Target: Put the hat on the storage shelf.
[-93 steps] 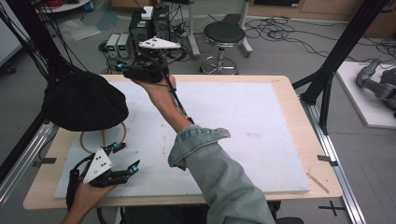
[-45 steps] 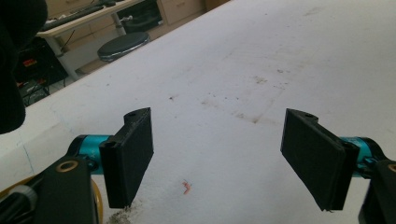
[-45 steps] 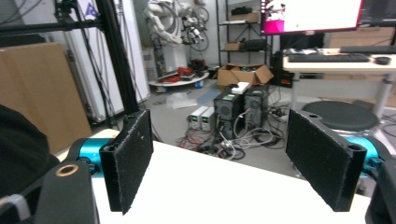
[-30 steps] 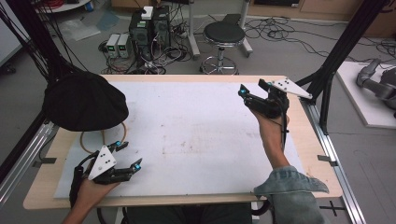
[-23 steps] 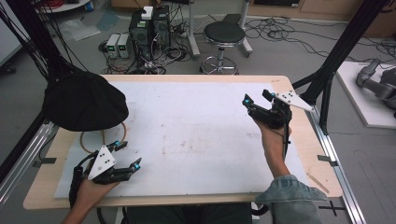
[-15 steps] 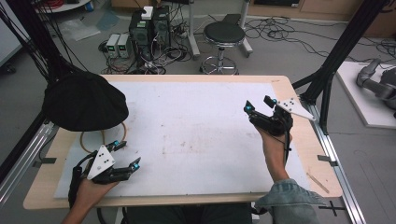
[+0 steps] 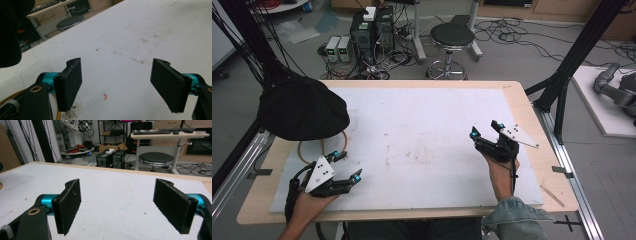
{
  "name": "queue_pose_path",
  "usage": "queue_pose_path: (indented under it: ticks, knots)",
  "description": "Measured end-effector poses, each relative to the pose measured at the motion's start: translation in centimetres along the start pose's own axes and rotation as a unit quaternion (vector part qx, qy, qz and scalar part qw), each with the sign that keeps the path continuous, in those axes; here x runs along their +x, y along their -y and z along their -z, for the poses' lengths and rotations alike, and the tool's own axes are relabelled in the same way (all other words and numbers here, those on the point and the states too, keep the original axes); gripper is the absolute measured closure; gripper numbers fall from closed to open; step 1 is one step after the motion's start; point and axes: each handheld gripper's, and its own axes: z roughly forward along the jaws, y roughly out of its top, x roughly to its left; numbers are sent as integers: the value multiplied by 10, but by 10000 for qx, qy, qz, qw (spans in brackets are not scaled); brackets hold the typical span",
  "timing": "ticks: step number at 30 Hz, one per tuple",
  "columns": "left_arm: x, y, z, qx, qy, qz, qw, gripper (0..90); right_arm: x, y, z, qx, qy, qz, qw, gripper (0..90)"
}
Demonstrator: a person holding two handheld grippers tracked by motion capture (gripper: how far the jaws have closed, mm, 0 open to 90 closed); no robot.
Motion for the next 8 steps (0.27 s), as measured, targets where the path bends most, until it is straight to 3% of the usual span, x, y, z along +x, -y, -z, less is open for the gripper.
queue_pose_path:
  ticks: [8]
  knots:
    - [0, 0, 0, -3, 13, 1, 10000, 256, -2, 3, 0, 24, -1, -10, 10000, 216]
